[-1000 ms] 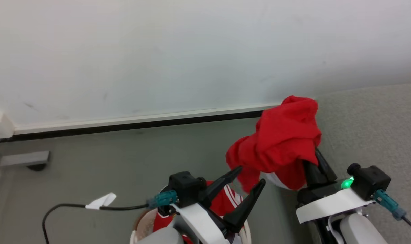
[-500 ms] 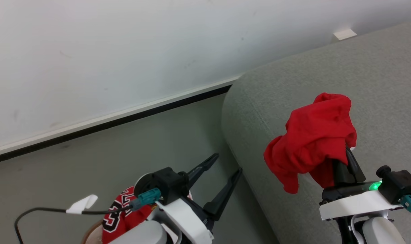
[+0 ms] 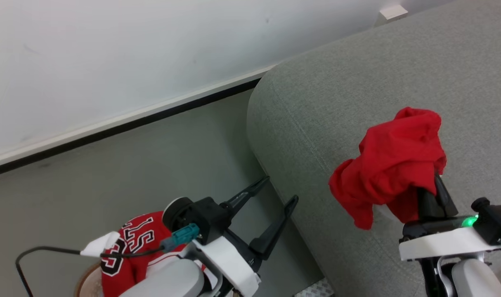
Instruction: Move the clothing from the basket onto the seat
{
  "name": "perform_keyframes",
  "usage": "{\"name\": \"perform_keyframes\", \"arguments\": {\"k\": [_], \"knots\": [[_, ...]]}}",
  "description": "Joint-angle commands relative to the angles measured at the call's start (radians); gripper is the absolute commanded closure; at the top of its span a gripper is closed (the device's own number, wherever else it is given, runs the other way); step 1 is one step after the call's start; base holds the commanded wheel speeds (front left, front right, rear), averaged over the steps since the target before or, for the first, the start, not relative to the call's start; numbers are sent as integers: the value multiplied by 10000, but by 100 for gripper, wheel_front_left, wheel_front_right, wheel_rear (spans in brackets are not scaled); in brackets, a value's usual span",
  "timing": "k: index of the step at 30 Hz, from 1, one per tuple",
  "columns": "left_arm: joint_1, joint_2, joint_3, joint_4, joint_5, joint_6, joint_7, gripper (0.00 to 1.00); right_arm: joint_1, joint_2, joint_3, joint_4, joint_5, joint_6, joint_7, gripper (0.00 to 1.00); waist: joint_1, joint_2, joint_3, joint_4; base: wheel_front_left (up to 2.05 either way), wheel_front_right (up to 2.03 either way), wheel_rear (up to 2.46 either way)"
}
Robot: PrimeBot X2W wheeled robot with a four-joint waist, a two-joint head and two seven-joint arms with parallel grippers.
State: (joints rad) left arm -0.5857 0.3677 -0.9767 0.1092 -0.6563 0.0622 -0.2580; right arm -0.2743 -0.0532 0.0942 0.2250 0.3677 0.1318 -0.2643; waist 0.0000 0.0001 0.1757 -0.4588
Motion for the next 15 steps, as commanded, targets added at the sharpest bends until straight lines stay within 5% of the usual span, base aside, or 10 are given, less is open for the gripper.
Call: {"name": "perform_keyframes", "arguments": {"k": [1, 15], "knots": [[-168, 99, 13, -91, 83, 12, -4, 0, -401, -31, -84, -70, -73, -21, 86, 100, 0, -1, 365, 219, 0, 0, 0], [-1618, 918, 325, -1144, 630, -81, 771, 0, -5072, -1114, -2354, 876, -681, -21, 1437, 100, 0, -1, 3676, 1832, 0, 0, 0]]}}
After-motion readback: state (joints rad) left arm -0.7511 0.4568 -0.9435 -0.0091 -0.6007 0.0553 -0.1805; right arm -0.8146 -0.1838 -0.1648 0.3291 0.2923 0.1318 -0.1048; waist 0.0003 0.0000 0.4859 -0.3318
